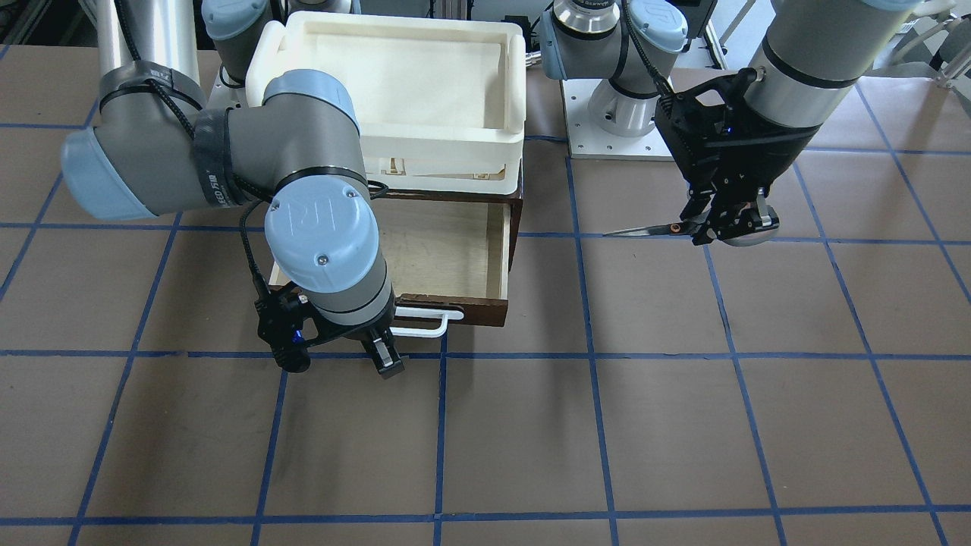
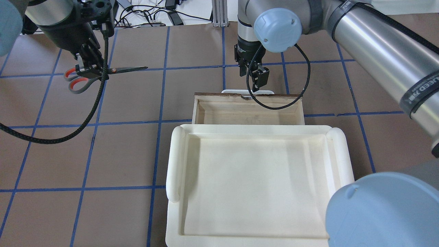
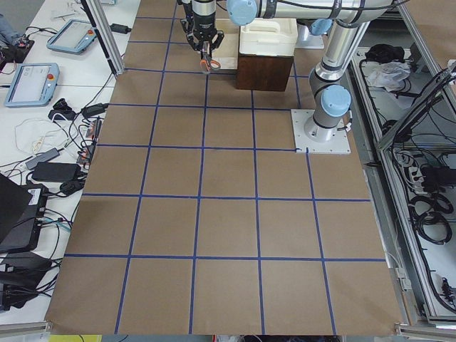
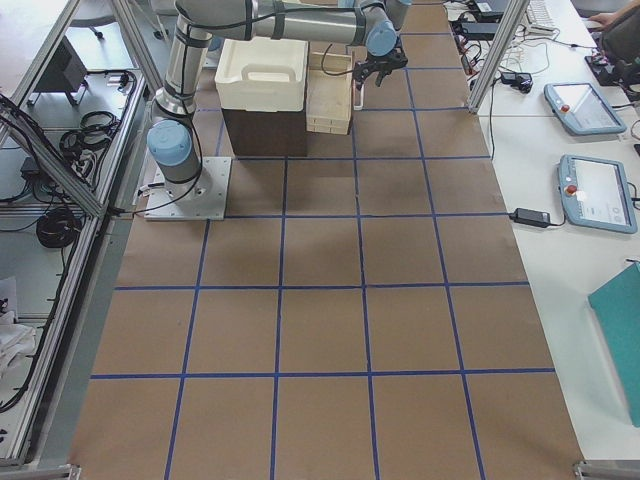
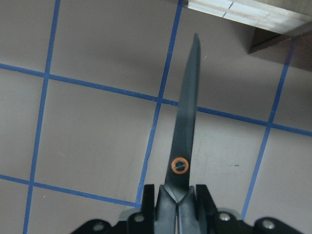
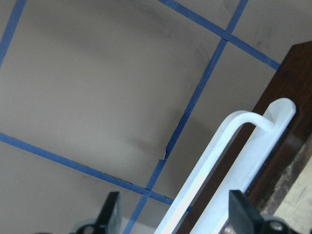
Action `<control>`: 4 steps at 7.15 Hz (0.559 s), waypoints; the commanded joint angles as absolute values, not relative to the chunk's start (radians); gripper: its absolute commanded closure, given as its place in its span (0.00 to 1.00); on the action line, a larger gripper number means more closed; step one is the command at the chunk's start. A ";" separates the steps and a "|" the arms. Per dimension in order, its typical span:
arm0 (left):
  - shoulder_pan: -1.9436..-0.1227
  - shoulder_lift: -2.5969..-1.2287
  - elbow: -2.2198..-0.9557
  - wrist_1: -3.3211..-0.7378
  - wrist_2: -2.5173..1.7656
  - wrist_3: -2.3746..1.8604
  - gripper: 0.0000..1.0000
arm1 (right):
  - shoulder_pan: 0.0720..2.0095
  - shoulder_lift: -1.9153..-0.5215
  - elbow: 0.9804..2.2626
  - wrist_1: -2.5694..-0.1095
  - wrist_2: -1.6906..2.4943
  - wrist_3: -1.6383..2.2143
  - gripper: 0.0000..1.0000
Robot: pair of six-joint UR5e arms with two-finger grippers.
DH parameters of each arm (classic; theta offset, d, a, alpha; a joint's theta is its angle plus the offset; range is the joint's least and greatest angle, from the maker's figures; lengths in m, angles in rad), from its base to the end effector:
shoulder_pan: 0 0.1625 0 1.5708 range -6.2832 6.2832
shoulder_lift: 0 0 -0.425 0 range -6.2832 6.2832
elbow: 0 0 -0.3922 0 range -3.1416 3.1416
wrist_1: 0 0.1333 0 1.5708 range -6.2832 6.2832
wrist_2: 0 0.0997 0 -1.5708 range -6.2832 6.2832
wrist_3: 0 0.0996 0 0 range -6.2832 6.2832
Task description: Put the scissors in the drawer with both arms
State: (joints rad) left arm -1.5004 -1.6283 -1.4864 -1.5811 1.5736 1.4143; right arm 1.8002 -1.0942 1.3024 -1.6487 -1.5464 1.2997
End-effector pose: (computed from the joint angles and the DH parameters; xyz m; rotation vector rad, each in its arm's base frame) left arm -0.0963 -0.5259 0.4994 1.9474 2.4482 -0.0161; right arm 0.2833 -0.6163 0.3474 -1.5648 -2.6346 -0.1702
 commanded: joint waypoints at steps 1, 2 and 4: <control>-1.546 -1.646 -1.486 -1.569 1.571 1.416 0.96 | 1.741 -1.138 1.298 -1.646 -1.591 1.052 0.18; -1.618 -1.670 -1.486 -1.542 1.571 1.416 0.96 | 1.705 -1.175 1.299 -1.651 -1.592 0.916 0.17; -1.776 -1.725 -1.471 -1.522 1.501 1.384 0.96 | 1.642 -1.222 1.301 -1.652 -1.661 0.547 0.07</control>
State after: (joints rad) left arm -1.6813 -1.6928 -1.4814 -1.5333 1.5471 1.4046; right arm 1.6817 -1.1920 1.3002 -1.6512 -1.6280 0.7708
